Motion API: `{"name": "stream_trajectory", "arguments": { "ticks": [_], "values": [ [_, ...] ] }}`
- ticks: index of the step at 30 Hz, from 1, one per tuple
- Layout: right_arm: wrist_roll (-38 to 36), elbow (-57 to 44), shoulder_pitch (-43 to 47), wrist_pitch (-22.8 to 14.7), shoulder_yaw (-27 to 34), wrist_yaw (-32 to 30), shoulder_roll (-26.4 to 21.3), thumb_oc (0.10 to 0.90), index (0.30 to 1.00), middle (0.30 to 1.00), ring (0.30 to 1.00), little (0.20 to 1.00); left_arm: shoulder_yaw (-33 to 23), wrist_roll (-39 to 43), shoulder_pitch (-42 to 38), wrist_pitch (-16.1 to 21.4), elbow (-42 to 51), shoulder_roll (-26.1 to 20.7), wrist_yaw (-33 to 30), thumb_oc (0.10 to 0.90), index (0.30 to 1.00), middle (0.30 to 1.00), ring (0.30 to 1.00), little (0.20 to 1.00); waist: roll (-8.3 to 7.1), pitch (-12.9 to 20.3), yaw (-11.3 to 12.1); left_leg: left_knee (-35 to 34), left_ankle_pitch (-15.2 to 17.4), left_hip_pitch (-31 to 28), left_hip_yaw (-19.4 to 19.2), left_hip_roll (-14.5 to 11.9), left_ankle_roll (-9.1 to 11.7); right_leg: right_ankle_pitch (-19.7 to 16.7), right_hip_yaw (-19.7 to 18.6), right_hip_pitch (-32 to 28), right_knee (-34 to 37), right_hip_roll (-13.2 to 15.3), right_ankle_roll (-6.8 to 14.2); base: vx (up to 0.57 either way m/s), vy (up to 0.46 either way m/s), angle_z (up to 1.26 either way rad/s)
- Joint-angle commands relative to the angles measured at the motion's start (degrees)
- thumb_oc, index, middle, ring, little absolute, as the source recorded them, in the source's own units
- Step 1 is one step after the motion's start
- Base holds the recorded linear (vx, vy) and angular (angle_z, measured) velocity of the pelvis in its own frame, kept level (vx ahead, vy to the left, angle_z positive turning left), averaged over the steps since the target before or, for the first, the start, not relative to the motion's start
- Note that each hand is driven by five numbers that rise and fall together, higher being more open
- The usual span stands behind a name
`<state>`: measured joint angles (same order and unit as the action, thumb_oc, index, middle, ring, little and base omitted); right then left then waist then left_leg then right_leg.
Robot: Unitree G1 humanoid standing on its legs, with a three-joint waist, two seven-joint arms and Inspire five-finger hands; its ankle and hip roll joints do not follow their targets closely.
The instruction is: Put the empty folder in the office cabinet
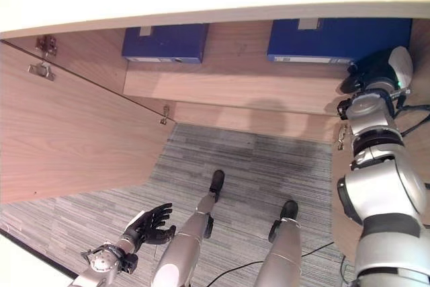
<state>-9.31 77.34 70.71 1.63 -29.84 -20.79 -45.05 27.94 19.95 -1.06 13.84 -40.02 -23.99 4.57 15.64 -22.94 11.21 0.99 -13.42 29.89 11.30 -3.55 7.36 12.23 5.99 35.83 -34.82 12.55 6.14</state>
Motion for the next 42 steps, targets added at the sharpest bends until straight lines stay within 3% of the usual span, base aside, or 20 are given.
{"name": "stream_trajectory", "arguments": {
  "ticks": [1,8,16,17,18,19,21,23,25,27,28,30,32,33,37,42],
  "values": [
    [-2.8,-7.6,10.5,-8.4,-2.6,-3.7,-5.8,0.4,0.3,0.3,0.3,0.3,1.8,-0.1,-1.1,1.4,-1.8,-4.6,0.6,0.8,0.9,0.9,0.9,0.9,-3.01,2.7,1.9,2.3,11.7,-6.3,-2.2,1.4,-0.5,-0.8,-0.1,-7.8,11.5,-1.8,2.6,0.03,-0.021,-0.02],
    [-6.3,-13.6,-2.8,-10.2,6.0,-3.2,0.6,0.4,0.3,0.3,0.3,0.3,-0.3,-1.8,-1.3,1.0,-5.8,-2.7,-0.6,0.8,0.9,0.9,0.9,0.9,-5.46,3.6,0.5,3.0,13.0,-8.7,-2.2,1.0,-0.6,-1.5,0.3,-12.3,14.2,-2.2,2.5,0.01,-0.012,0.0],
    [-4.3,-32.6,-32.4,-13.4,16.8,-2.0,12.2,0.4,0.3,0.3,0.3,0.3,-5.1,-6.5,0.0,-0.2,-13.3,3.4,-2.4,0.8,0.9,0.9,0.9,0.9,-9.0,6.4,-3.7,0.5,13.3,-15.2,-3.5,0.0,-1.4,-4.1,0.4,-19.9,20.0,-2.7,2.7,0.07,0.037,-0.04],
    [-4.2,-32.9,-32.8,-13.3,16.9,-2.1,12.2,0.4,0.3,0.3,0.3,0.3,-5.1,-6.5,0.2,-0.2,-13.4,3.4,-2.5,0.8,0.9,0.9,0.9,0.9,-9.06,6.5,-3.6,0.4,13.3,-15.4,-3.5,0.0,-1.4,-4.1,0.5,-20.1,20.1,-2.7,2.7,0.12,0.066,-0.02],
    [-4.1,-37.3,-41.3,-14.0,19.9,-1.0,14.6,0.555,0.533,0.533,0.533,0.533,-7.2,-7.6,1.1,-0.5,-14.9,4.6,-2.8,0.8,0.9,0.9,0.9,0.9,-9.73,7.6,-5.2,-1.1,13.4,-17.7,-3.7,-0.1,-1.7,-4.6,0.6,-21.9,21.1,-2.8,2.9,0.14,0.063,-0.07],
    [-4.2,-38.8,-45.9,-14.1,21.4,-0.2,16.2,0.8,0.9,0.9,0.9,0.9,-7.9,-8.5,1.7,-0.7,-16.0,5.0,-2.9,0.8,0.9,0.9,0.9,0.9,-10.16,8.3,-5.7,-2.1,13.3,-19.3,-3.8,-0.2,-1.9,-4.8,0.9,-23.3,21.8,-2.8,3.0,0.16,0.091,-0.02],
    [-3.8,-39.8,-49.7,-14.3,22.3,1.0,17.0,0.8,0.9,0.9,0.9,0.9,-8.9,-9.8,1.8,-0.9,-17.3,5.4,-3.1,0.8,0.9,0.9,0.9,0.9,-10.6,8.8,-6.3,-2.7,13.3,-20.6,-3.9,-0.2,-2.0,-4.9,1.1,-24.5,22.2,-2.6,3.1,0.1,0.059,-0.01],
    [-2.9,-43.2,-59.1,-14.3,24.4,3.7,19.4,0.8,0.9,0.9,0.9,0.9,-11.6,-12.3,2.7,-1.5,-20.3,6.3,-3.0,0.8,0.9,0.9,0.9,0.9,-11.48,10.8,-7.8,-3.9,13.6,-24.0,-4.1,-0.1,-2.5,-5.0,1.4,-26.5,21.7,-2.3,3.6,0.15,0.103,-0.01],
    [-2.5,-44.1,-61.4,-14.0,24.7,4.3,20.2,0.8,0.9,0.9,0.9,0.9,-12.3,-12.8,3.1,-1.3,-21.0,6.4,-3.0,0.8,0.9,0.9,0.9,0.9,-11.57,11.4,-8.1,-4.2,13.9,-25.2,-4.2,-0.1,-2.9,-4.8,1.5,-26.8,20.9,-2.1,3.9,0.08,0.097,-0.04],
    [-3.0,-45.2,-66.8,-13.4,25.3,6.4,22.7,0.8,0.9,0.9,0.9,0.9,-14.0,-14.3,4.5,-1.6,-22.5,6.8,-3.3,0.8,0.9,0.9,0.9,0.9,-12.0,12.1,-9.1,-5.0,14.7,-29.4,-4.4,0.4,-4.2,-7.4,0.4,-26.0,12.8,-1.4,6.2,0.01,0.117,-0.17],
    [-2.3,-44.8,-66.9,-13.1,24.9,6.5,22.9,0.8,0.9,0.9,0.9,0.9,-14.4,-14.0,4.5,-1.6,-22.6,6.7,-3.5,0.8,0.9,0.9,0.9,0.9,-12.1,11.9,-9.3,-5.1,14.5,-30.0,-4.3,0.3,-4.4,-9.6,-1.0,-25.2,10.2,-1.6,7.5,-0.02,0.017,-0.14],
    [-1.8,-44.9,-67.7,-13.1,24.4,6.7,23.1,0.8,0.9,0.9,0.9,0.9,-15.0,-13.6,4.1,-1.6,-22.9,6.3,-3.7,0.8,0.9,0.9,0.9,0.9,-11.9,12.1,-9.6,-5.3,14.3,-30.3,-3.5,0.1,-4.5,-9.8,-3.3,-24.8,9.2,-2.7,8.4,0.02,-0.039,0.02],
    [-4.2,-45.1,-69.3,-13.1,24.0,7.2,24.3,0.8,0.9,0.9,0.9,0.9,-15.4,-12.2,2.7,-1.3,-22.8,6.1,-4.2,0.8,0.9,0.9,0.9,0.9,-12.11,12.7,-11.3,-5.1,13.6,-29.9,-0.1,0.8,-4.3,-4.8,-13.5,-26.5,14.7,-8.3,6.1,0.07,-0.083,0.31],
    [-4.7,-44.5,-69.2,-13.1,23.6,7.3,24.2,0.8,0.9,0.9,0.9,0.9,-15.3,-12.2,2.4,-1.3,-22.6,5.7,-4.2,0.8,0.9,0.9,0.9,0.9,-12.65,12.9,-11.3,-4.9,13.8,-30.1,0.3,1.4,-4.2,-4.0,-15.5,-27.7,18.0,-9.3,4.9,0.08,-0.106,0.66],
    [-4.6,-42.6,-69.9,-12.8,21.1,9.0,24.3,0.8,0.9,0.9,0.9,0.9,-16.1,-11.2,2.4,-0.9,-22.8,4.9,-4.7,0.8,0.9,0.9,0.9,0.9,-13.78,14.9,-9.7,-4.8,13.5,-30.2,2.3,1.8,-2.7,-4.3,-14.0,-33.0,26.0,-8.8,2.9,0.01,-0.177,0.68],
    [-3.8,-42.2,-69.6,-12.5,18.8,10.9,23.2,0.8,0.9,0.9,0.9,0.9,-17.4,-6.9,2.4,-0.6,-21.4,5.9,-5.1,0.8,0.9,0.9,0.9,0.9,-14.57,15.4,-7.7,-3.8,11.5,-28.2,4.6,1.2,0.1,-5.1,-8.3,-37.2,31.3,-8.0,2.0,-0.05,-0.167,0.87]
  ]
}}
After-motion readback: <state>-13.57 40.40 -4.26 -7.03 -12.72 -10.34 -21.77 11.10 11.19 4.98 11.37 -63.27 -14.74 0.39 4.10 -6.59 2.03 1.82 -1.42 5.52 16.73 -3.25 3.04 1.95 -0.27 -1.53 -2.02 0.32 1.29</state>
